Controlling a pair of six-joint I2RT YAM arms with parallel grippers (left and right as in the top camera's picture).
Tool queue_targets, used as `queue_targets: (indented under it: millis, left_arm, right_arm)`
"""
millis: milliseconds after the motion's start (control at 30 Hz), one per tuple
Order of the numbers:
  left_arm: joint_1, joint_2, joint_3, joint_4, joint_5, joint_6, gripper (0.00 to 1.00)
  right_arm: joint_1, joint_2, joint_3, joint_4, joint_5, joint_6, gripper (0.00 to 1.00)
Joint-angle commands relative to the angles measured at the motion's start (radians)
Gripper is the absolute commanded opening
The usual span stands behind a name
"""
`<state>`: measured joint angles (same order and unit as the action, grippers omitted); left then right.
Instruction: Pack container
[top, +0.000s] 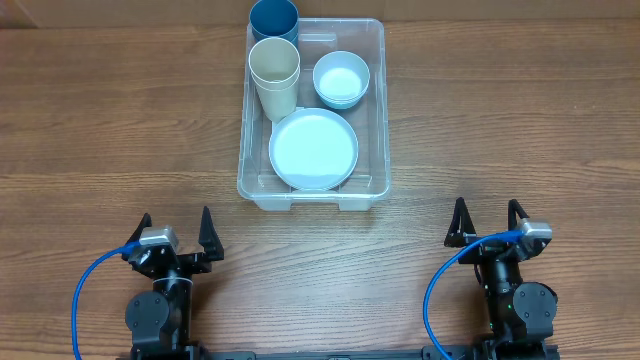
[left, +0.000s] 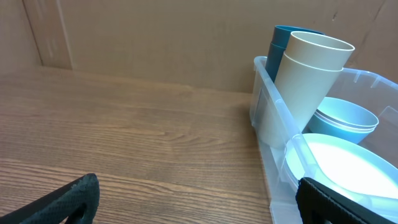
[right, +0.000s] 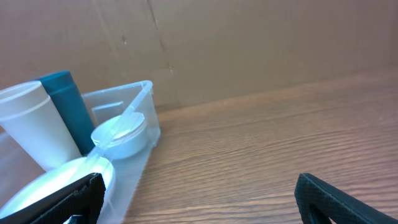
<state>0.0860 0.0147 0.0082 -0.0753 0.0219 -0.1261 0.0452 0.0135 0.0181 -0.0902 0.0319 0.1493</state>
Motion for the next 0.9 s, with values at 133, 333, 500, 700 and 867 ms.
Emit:
queue_targets:
  millis: [133, 333, 500, 700, 867]
  left_arm:
    - [0.005, -0.010, -0.003, -0.002, -0.003, 0.018, 1.00]
    - [0.005, -0.010, -0.003, -0.002, -0.003, 0.018, 1.00]
    - [0.005, -0.010, -0.003, -0.002, -0.003, 0.018, 1.00]
    - [0.005, -0.010, -0.003, -0.002, -0.003, 0.018, 1.00]
    - [0.005, -0.010, -0.003, -0.002, -0.003, 0.018, 1.00]
  right_arm:
    - [-0.008, -0.011, -0.010, 0.006, -0.012, -0.071, 1.00]
    - [-0.029, -0.011, -0.010, 0.006, -0.012, -0.071, 1.00]
    - [-0.030, -0.011, -0.010, 0.006, -0.012, -0.071, 1.00]
    - [-0.030, -0.011, -0.010, 0.006, -0.012, -0.071, 1.00]
    - [-0.030, -0.011, -0.010, 0.006, -0.012, -0.071, 1.00]
